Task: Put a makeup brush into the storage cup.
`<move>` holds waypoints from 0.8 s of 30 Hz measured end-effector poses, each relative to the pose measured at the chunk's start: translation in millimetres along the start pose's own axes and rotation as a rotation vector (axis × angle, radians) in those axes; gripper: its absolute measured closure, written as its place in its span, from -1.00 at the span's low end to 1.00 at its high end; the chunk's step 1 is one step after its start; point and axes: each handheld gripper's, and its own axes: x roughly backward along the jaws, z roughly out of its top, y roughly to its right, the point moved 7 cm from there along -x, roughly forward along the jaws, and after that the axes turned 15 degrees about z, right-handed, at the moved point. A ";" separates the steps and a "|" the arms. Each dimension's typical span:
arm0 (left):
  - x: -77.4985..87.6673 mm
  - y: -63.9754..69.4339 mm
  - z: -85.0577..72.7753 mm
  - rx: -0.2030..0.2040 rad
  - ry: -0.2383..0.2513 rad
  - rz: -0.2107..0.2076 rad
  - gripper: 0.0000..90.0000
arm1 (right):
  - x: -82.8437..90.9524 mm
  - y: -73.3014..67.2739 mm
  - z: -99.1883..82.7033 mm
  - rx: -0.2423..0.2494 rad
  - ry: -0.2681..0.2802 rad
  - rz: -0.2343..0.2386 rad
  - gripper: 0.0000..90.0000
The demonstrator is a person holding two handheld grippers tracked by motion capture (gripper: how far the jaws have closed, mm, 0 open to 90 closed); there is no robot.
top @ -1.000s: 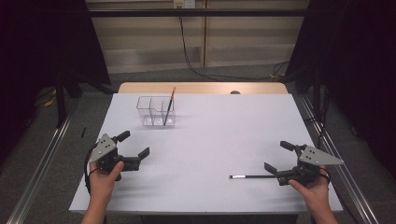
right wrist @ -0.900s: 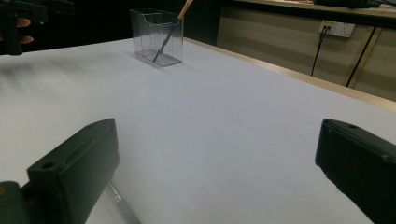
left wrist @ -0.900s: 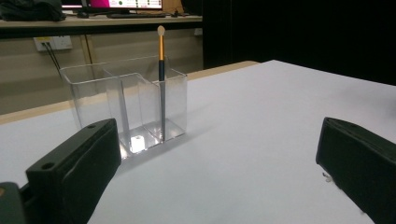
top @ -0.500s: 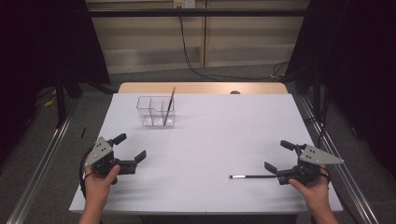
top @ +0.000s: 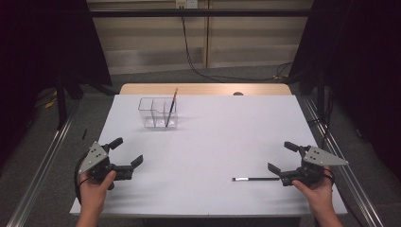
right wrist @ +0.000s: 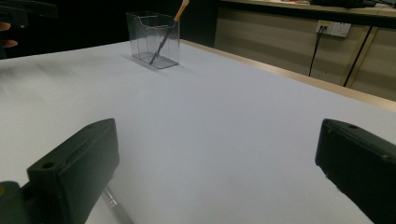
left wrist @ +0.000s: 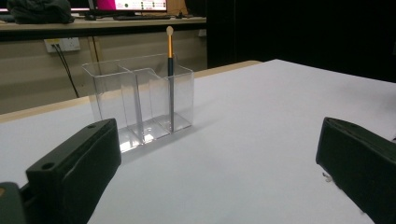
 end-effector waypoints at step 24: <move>3.0 1.6 0.4 -0.012 0.003 -0.016 -1.00 | 2.9 2.0 2.1 -0.013 0.013 -0.013 -1.00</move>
